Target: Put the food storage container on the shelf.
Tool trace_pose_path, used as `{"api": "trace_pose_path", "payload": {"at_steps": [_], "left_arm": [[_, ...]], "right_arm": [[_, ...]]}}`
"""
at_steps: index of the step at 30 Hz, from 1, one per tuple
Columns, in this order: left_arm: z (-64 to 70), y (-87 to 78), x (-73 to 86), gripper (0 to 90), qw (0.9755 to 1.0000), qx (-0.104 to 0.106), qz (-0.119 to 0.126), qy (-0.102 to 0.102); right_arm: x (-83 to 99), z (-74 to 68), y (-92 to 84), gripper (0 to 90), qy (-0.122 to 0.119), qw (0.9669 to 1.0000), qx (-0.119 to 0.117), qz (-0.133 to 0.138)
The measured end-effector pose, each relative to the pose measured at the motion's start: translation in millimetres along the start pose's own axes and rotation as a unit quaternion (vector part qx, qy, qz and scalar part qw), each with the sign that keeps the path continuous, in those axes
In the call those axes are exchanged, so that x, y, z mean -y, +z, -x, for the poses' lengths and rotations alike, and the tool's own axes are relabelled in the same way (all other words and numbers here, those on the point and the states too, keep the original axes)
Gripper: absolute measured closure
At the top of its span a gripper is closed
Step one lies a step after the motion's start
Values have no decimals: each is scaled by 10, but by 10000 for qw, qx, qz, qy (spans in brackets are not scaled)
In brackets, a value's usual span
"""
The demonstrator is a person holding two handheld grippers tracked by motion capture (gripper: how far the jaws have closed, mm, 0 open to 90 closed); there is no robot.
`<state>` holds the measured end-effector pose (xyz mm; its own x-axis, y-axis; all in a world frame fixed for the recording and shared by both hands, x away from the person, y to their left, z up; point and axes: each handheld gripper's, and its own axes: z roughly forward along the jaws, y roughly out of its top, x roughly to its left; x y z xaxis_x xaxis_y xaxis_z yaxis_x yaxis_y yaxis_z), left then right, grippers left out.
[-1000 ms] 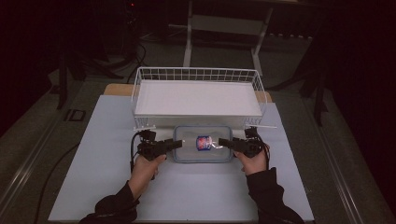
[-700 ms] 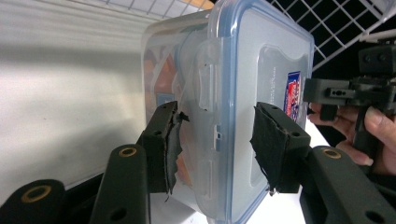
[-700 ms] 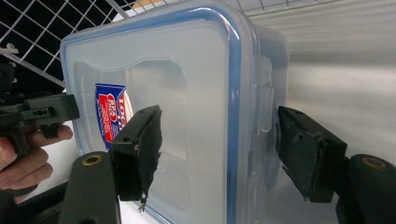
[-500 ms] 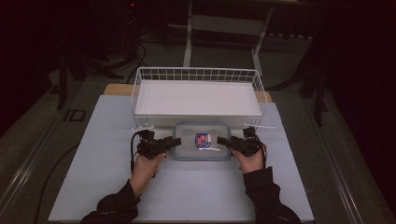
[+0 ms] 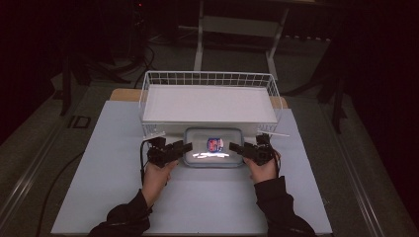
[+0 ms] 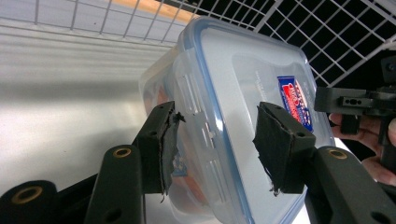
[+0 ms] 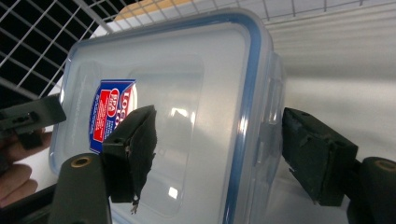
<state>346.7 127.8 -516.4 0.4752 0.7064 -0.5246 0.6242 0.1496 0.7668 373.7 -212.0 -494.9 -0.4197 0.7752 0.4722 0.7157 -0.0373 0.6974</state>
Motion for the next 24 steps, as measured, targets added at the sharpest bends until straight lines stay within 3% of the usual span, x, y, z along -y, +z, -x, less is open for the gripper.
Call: {"api": "trace_pose_path", "payload": {"at_steps": [4,8,12,14,18,22,24], "left_arm": [[-4,17,-20,481,10000,-72,30,42],[-19,29,-29,471,9999,-122,106,-13],[3,14,-24,461,9998,-158,80,61],[34,-6,-15,412,9997,-206,85,118],[112,-84,-14,371,9994,-70,-5,333],[184,-185,-9,311,9992,15,-79,388],[203,-237,-5,295,9988,144,-124,443]], "right_arm": [[-29,-53,19,275,-202,9993,272,167],[-67,-93,23,332,-372,9981,461,168],[-69,-104,-7,352,-486,9975,486,170],[-49,-128,-45,347,-534,9971,487,220],[-4,-169,-161,382,-555,9973,394,274],[32,-239,-250,396,-647,9966,389,322],[92,-346,-343,441,-671,9968,196,385]]}}
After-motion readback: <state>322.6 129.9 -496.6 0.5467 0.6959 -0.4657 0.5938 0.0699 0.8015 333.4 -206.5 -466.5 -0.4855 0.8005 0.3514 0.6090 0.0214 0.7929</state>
